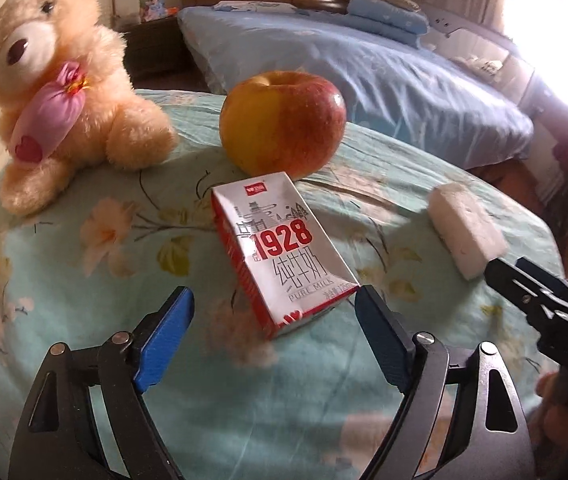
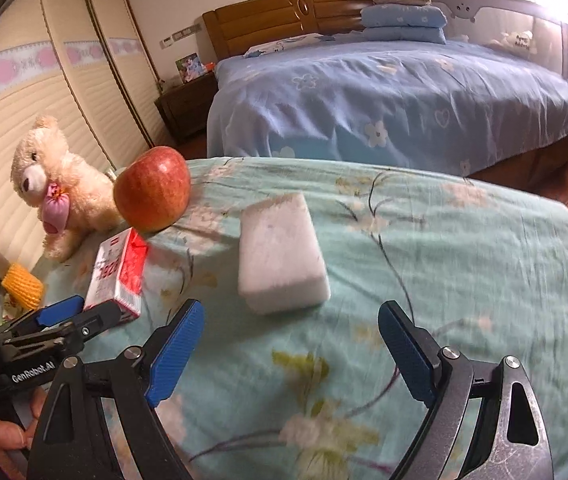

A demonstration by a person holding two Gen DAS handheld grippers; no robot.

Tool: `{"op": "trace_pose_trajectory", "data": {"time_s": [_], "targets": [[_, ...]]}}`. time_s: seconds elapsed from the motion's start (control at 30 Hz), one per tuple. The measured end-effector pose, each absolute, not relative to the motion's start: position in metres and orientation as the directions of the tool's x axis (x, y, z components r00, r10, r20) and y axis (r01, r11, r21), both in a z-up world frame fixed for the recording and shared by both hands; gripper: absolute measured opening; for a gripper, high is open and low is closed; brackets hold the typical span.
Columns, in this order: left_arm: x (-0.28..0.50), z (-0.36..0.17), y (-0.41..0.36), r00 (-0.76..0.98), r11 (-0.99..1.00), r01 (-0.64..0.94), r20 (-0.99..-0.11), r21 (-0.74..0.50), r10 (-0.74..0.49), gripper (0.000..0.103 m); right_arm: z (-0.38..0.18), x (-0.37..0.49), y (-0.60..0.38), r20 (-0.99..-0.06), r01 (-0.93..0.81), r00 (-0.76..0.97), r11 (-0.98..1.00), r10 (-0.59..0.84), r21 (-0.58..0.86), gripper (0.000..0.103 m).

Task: Collect trash
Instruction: 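Grasp the red-and-white milk carton with the left tool while the right tool grasps the white foam block, then lift and carry the milk carton and foam block toward the bin with both tools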

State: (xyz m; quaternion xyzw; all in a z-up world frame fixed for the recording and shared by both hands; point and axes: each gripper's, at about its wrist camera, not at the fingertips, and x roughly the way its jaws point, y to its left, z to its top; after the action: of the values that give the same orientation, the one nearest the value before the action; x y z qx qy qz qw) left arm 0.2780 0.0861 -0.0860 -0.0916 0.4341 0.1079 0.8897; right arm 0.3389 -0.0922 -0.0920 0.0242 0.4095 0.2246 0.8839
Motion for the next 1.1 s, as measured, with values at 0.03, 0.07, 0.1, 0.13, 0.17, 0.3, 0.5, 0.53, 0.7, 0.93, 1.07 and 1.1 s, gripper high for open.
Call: {"op": "trace_pose_trajectory", "data": {"time_s": [0.03,0.07,0.1,0.13,0.17,0.3,0.5,0.53,0.7,0.93,1.07,1.1], "targets": [[0.281,-0.087,0.087,0.592,0.957,-0.281,-0.797,-0.064,0.121,0.086,-0.092,0.342,-0.09,-0.713,-0.38,0.563,0.897,0.417,0.224,0.09],[0.285,-0.088,0.088,0.586,0.955,-0.29,-0.8,-0.06,0.128,0.086,-0.092,0.347,-0.087,-0.715,-0.389,0.561,0.895,0.418,0.218,0.09],[0.287,-0.089,0.087,0.582,0.953,-0.297,-0.802,-0.055,0.135,0.086,-0.093,0.35,-0.085,-0.717,-0.394,0.558,0.894,0.417,0.214,0.09],[0.292,-0.091,0.088,0.572,0.95,-0.309,-0.807,-0.045,0.148,0.086,-0.094,0.354,-0.082,-0.721,-0.399,0.554,0.893,0.415,0.207,0.09],[0.294,-0.093,0.089,0.565,0.948,-0.317,-0.81,-0.04,0.155,0.086,-0.095,0.356,-0.079,-0.725,-0.401,0.553,0.894,0.411,0.201,0.089],[0.299,-0.098,0.093,0.568,0.949,-0.314,-0.805,-0.022,0.169,0.066,-0.103,0.368,-0.07,-0.742,-0.408,0.541,0.895,0.395,0.179,0.078],[0.289,-0.092,0.088,0.603,0.967,-0.252,-0.787,-0.031,0.132,0.057,-0.105,0.362,-0.07,-0.746,-0.403,0.548,0.901,0.378,0.16,0.049],[0.282,-0.09,0.084,0.609,0.971,-0.237,-0.783,-0.023,0.13,0.057,-0.104,0.359,-0.072,-0.746,-0.403,0.547,0.9,0.381,0.164,0.049],[0.255,-0.078,0.065,0.634,0.988,-0.153,-0.769,-0.032,0.074,0.057,-0.101,0.336,-0.084,-0.731,-0.395,0.54,0.892,0.418,0.219,0.049],[0.22,-0.064,0.031,0.657,0.999,-0.03,-0.754,-0.035,-0.007,0.057,-0.096,0.295,-0.108,-0.715,-0.352,0.546,0.894,0.437,0.277,0.049],[0.203,-0.059,0.016,0.663,0.999,0.016,-0.748,-0.036,-0.037,0.056,-0.093,0.274,-0.125,-0.71,-0.316,0.56,0.903,0.426,0.293,0.049],[0.198,-0.058,0.012,0.664,0.999,0.028,-0.746,-0.036,-0.045,0.056,-0.092,0.266,-0.13,-0.705,-0.306,0.566,0.903,0.427,0.302,0.049]]}}
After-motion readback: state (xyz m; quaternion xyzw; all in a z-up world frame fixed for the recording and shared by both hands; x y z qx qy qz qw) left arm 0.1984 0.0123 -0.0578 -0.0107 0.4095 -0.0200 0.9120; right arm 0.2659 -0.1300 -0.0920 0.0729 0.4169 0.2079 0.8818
